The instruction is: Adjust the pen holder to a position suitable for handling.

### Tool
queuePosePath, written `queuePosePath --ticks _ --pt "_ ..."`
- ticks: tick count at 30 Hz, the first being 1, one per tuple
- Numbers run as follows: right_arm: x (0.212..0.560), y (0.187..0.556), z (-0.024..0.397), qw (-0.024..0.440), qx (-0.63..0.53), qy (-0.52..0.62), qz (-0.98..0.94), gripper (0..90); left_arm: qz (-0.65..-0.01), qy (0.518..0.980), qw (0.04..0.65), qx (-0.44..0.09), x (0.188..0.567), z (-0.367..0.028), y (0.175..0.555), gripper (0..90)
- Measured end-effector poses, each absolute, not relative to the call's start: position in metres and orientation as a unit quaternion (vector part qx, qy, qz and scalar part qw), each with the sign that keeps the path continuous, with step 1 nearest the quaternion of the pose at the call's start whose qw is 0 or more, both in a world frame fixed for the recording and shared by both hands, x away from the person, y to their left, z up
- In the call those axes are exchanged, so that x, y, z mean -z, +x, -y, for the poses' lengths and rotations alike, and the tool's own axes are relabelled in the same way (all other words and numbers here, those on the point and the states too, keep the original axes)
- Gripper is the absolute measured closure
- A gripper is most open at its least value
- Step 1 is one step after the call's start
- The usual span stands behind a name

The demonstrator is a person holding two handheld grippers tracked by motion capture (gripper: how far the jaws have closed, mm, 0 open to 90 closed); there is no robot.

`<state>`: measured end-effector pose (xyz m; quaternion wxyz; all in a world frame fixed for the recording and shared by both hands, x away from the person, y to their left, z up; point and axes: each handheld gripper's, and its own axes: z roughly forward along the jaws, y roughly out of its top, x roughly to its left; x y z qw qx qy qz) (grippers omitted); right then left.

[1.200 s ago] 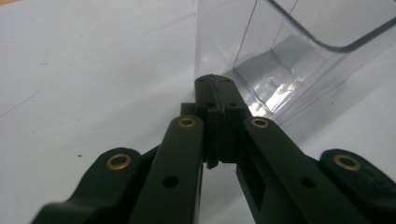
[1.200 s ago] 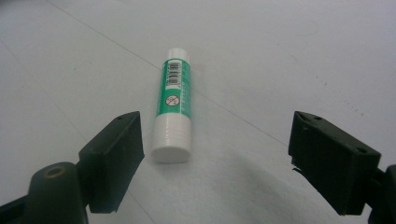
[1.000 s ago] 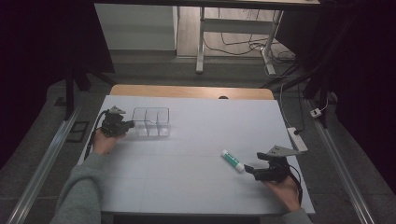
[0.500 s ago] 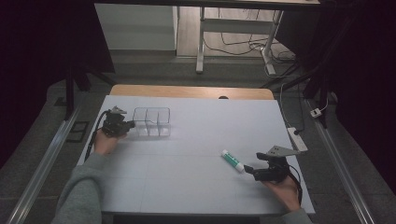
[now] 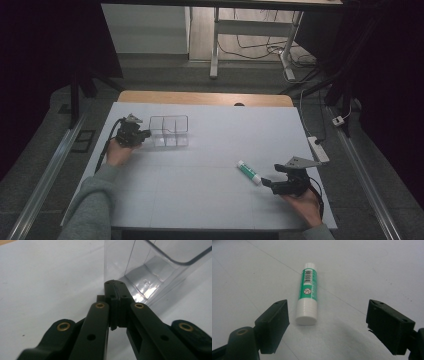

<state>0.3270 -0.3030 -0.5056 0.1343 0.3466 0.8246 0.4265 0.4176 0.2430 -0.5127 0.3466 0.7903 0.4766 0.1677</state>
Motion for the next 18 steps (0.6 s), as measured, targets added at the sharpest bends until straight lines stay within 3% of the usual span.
queuePosePath --ticks 18 --pt "0.507 0.327 0.302 0.131 -0.424 0.345 -0.827 17.8 -0.457 0.799 0.352 -0.168 0.512 -0.213 0.427 88.7"
